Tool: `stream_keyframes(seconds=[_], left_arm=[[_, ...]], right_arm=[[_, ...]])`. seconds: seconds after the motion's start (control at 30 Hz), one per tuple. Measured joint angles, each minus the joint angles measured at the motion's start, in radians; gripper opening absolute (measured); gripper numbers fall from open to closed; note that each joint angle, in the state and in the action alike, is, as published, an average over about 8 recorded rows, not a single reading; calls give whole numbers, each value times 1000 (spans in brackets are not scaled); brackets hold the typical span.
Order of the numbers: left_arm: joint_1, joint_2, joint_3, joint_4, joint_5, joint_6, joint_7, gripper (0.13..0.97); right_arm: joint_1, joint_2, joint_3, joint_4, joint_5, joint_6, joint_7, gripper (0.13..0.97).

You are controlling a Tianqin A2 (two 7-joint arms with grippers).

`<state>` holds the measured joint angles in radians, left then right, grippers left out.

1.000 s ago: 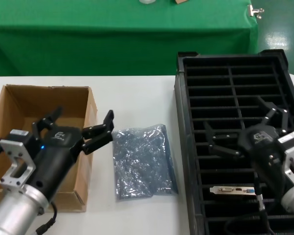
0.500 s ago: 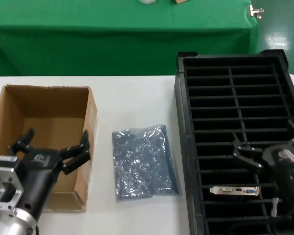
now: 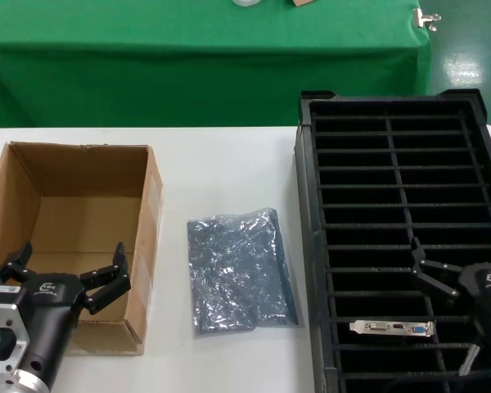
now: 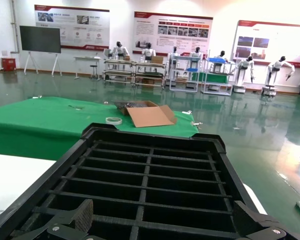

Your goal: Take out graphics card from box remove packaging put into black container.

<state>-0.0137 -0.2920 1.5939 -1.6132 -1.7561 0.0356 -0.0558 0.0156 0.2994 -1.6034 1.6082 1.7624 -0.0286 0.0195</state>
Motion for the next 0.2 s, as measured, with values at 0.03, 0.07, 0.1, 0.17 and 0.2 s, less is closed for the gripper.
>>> stream_keyframes(seconds=[0.03,0.07,0.1,0.17,0.2], left_arm=[[0,0,0,0,0,0,0,966],[0,0,0,0,0,0,0,966],[0,0,0,0,0,0,0,966],[0,0,0,0,0,0,0,966],[0,0,0,0,0,0,0,966]], right_arm=[[0,0,0,0,0,0,0,966],[0,0,0,0,0,0,0,966],[0,0,0,0,0,0,0,966],[0,0,0,0,0,0,0,966],[0,0,0,0,0,0,0,966]])
